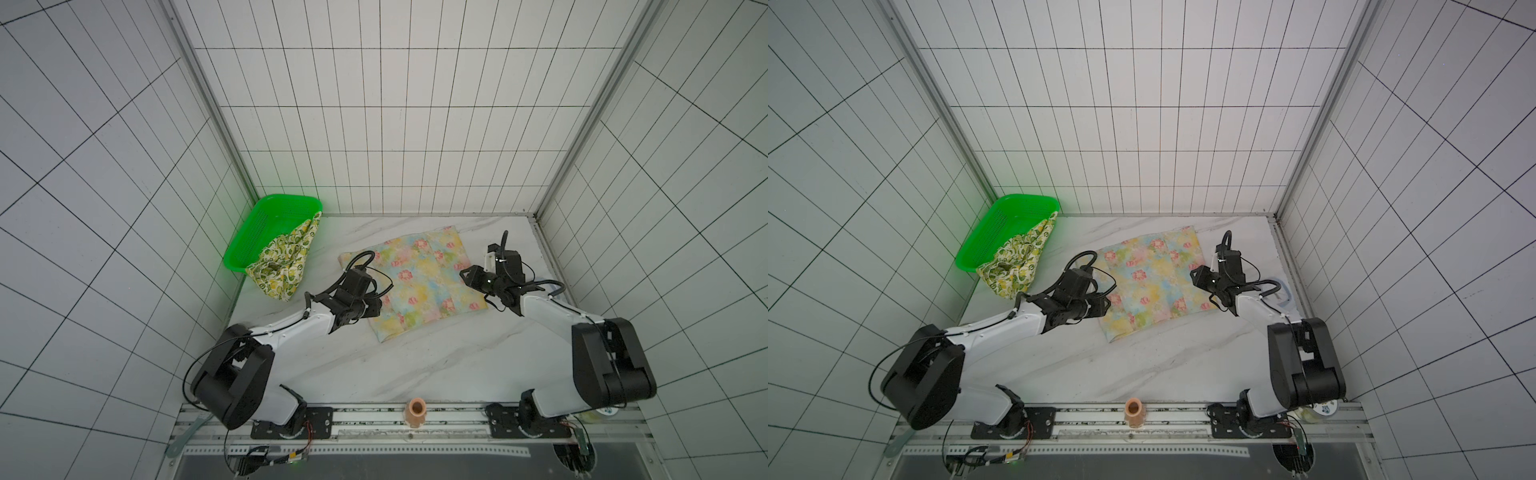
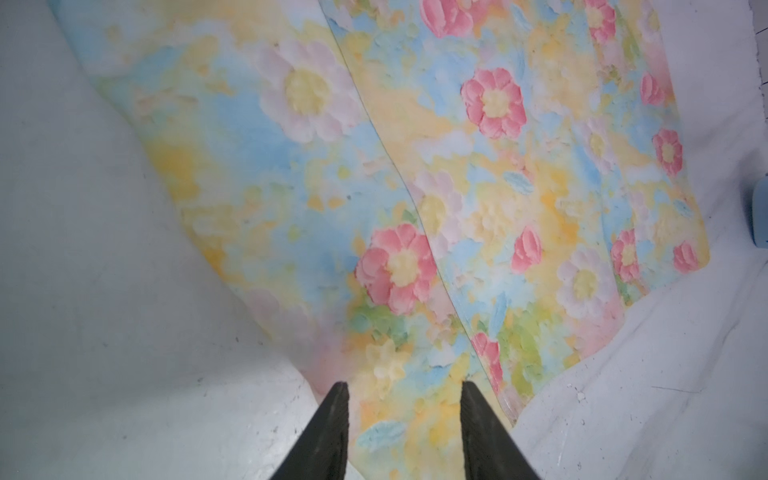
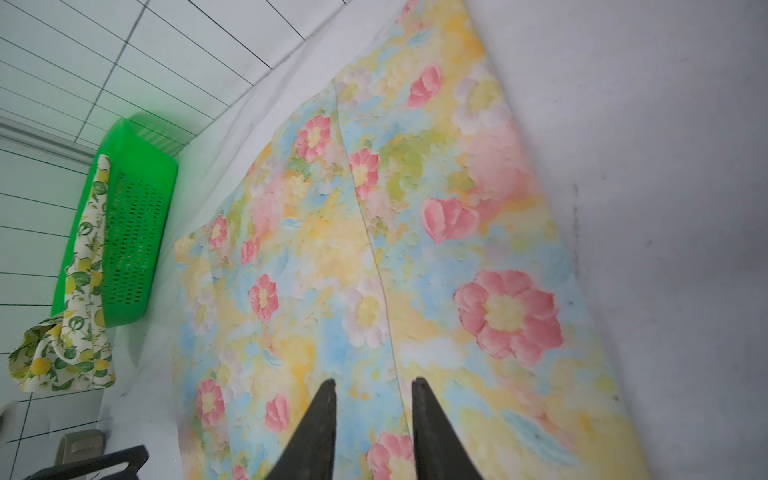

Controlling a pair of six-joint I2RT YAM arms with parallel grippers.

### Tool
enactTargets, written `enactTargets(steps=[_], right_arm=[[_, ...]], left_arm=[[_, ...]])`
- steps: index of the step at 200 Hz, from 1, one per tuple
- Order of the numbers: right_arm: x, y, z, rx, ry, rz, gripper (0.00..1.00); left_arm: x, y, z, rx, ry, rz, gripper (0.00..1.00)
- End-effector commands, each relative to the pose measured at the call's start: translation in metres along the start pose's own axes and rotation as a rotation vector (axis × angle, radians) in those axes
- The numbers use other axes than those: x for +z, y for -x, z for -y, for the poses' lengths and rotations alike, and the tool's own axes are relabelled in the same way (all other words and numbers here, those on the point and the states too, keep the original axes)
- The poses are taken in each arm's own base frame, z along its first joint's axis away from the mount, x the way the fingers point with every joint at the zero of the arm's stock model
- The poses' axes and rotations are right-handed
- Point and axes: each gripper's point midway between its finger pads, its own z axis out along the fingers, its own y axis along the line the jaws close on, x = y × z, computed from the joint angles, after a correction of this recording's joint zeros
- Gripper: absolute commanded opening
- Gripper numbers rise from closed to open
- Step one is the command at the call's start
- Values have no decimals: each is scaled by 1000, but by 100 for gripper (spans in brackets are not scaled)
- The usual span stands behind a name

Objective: Fold and stack the skirts

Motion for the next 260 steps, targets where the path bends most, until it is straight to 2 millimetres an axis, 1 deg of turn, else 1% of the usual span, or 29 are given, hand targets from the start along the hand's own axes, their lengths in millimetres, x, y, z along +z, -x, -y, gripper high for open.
enactTargets(steps=[1,18,41,50,79,94,113,135,149,159,174,187,199,205,209,213,226,228,232,240,242,260], right_arm=[[0,-36,19,41,-39,-70,30],[3,-45,28,58,-52,-83,26],[10,-51,41,87,-56,-91,9],[13,-52,45,99,-51,-91,4],[23,-51,56,115,-61,-92,0],[32,-51,64,126,-70,-101,0],[43,-47,70,126,-74,-110,0],[56,-32,73,121,-74,-94,0],[65,-22,72,110,-72,-86,0],[71,-15,70,96,-62,-83,0],[75,-8,61,70,-29,-83,0],[71,-2,49,25,-15,-71,0],[65,-1,32,-29,1,-64,0],[60,-2,18,-66,16,-64,0],[58,-3,13,-81,22,-65,0],[55,-6,2,-108,38,-75,0],[48,-17,-22,-161,74,-103,0],[46,-21,-28,-174,84,-112,0],[44,-26,-33,-182,93,-121,0],[37,-35,-50,-208,133,-136,1],[36,-41,-55,-216,146,-146,1],[23,-66,-83,-243,220,-180,2]], left_arm=[[20,-4,1,10,-7,-37,41],[34,-12,1,11,-11,-66,39],[43,-23,-5,22,15,-90,39],[46,-28,-7,16,19,-105,39],[47,-50,-11,19,35,-144,38],[45,-62,-7,20,29,-163,38],[43,-84,0,24,19,-198,38],[39,-104,7,9,-2,-217,38],[34,-108,14,9,-21,-211,38],[29,-105,20,20,-38,-192,38],[18,-93,30,27,-69,-154,38],[6,-75,38,50,-77,-106,38],[-5,-57,37,54,-65,-67,39],[-10,-48,36,46,-69,-49,39],[-12,-42,34,35,-71,-40,39],[-13,-38,32,27,-74,-34,40],[-15,-20,17,-32,-72,-12,40],[-15,-18,14,-41,-69,-8,40],[-14,-14,10,-57,-70,-5,40],[-13,-6,-3,-93,-54,6,40],[-12,-4,-6,-102,-50,8,40],[-4,10,-26,-152,-27,32,40]])
